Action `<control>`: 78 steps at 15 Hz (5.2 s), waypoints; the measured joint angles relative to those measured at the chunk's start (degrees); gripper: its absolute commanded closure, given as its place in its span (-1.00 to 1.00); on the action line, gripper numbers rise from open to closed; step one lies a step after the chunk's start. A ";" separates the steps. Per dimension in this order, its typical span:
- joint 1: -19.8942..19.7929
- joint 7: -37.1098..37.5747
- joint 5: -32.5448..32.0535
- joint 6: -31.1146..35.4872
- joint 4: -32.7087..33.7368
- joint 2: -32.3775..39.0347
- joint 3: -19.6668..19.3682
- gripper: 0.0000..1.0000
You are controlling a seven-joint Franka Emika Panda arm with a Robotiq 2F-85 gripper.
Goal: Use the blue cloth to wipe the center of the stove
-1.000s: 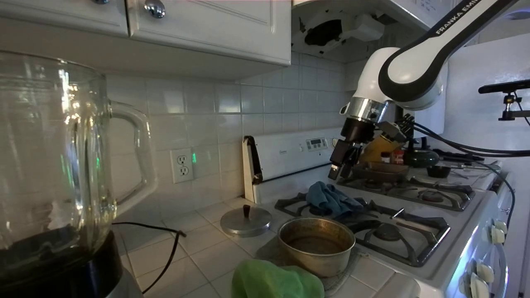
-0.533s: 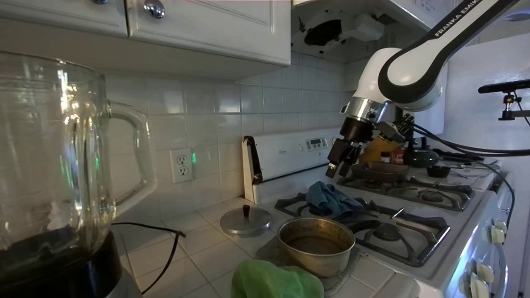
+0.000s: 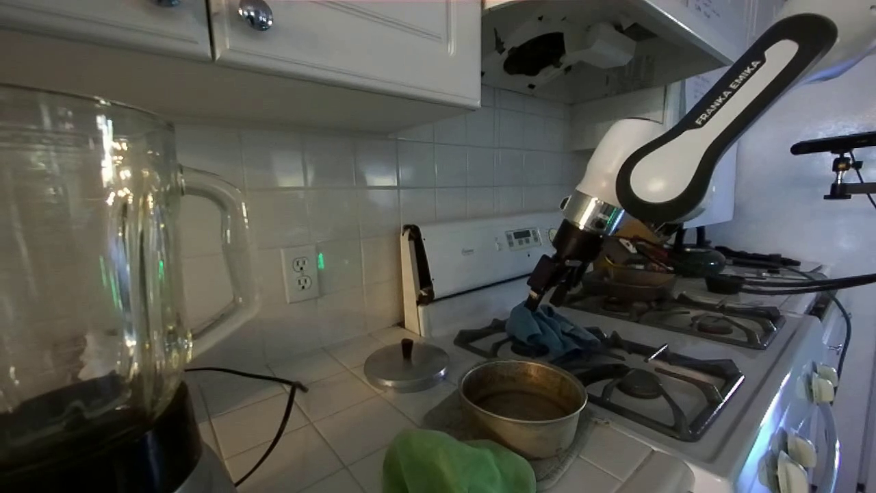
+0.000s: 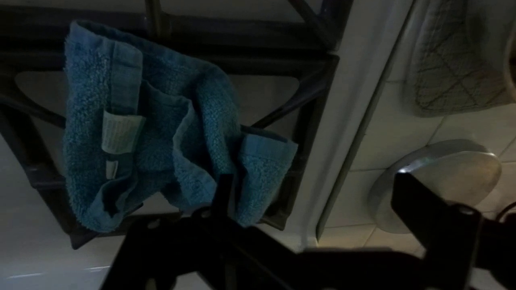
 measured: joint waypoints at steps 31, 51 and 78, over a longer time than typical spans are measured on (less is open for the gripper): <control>43.41 23.49 -5.65 -3.42 10.18 25.07 -64.29 0.96; 39.27 36.98 -10.43 -25.25 19.18 32.39 -68.45 -0.35; -3.77 16.53 -16.10 -28.56 28.57 22.07 -20.21 1.00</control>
